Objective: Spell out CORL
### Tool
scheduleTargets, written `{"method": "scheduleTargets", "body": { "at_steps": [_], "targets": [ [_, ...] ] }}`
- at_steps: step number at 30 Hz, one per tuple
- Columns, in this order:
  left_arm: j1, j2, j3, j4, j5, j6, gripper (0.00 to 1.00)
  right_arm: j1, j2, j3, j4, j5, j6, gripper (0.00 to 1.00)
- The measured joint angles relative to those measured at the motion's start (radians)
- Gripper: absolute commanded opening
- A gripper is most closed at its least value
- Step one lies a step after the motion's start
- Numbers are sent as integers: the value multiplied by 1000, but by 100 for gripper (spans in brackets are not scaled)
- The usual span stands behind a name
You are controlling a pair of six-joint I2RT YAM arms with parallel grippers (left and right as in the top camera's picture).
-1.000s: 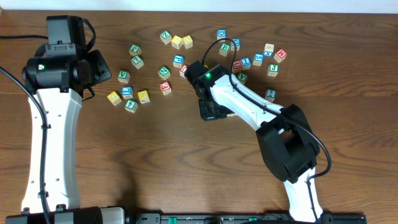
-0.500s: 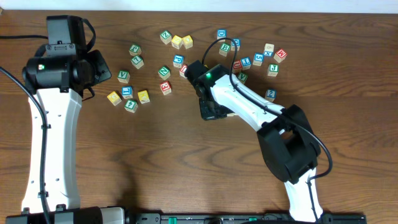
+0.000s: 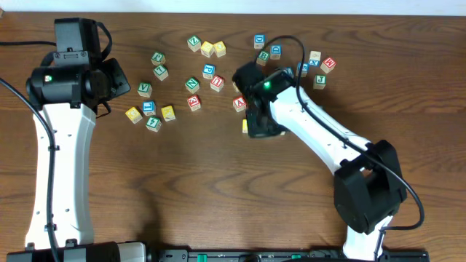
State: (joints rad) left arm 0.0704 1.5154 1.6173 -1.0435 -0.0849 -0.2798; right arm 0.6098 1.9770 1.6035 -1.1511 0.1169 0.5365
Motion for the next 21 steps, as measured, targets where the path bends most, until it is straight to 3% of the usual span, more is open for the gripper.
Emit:
{"method": "scheduleTargets", "body": {
  "at_steps": [6, 21],
  "targets": [
    [0, 3, 0, 0, 0, 0, 47, -6, 10, -129, 103, -42, 9, 3],
    [0, 9, 0, 0, 0, 0, 47, -48, 11, -196, 210, -42, 13, 4]
  ]
}}
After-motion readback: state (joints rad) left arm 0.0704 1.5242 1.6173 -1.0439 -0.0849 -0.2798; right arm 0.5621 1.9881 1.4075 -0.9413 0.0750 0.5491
